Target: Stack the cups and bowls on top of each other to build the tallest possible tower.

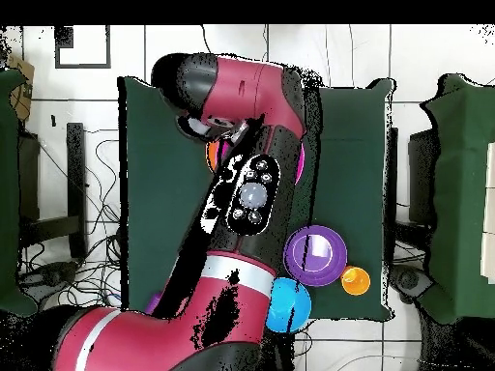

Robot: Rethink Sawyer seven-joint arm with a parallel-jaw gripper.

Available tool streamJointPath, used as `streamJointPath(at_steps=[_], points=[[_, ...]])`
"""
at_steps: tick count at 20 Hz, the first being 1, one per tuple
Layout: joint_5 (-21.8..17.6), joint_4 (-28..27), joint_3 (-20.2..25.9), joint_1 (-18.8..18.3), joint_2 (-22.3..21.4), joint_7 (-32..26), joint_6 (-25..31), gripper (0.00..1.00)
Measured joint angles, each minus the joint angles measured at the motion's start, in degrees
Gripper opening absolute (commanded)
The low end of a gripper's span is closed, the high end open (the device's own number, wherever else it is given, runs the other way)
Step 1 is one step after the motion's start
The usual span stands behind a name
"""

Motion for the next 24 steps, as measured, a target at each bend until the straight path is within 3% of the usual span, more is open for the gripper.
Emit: streamJointPath(at_steps=[14, 24], points=[[0.0, 0.5, -0.1, 0.4, -0.3, 0.0, 0.0, 1.00], [-0.2, 2.1, -1.7, 1.5, -3.0, 0.0, 1.7, 1.00]])
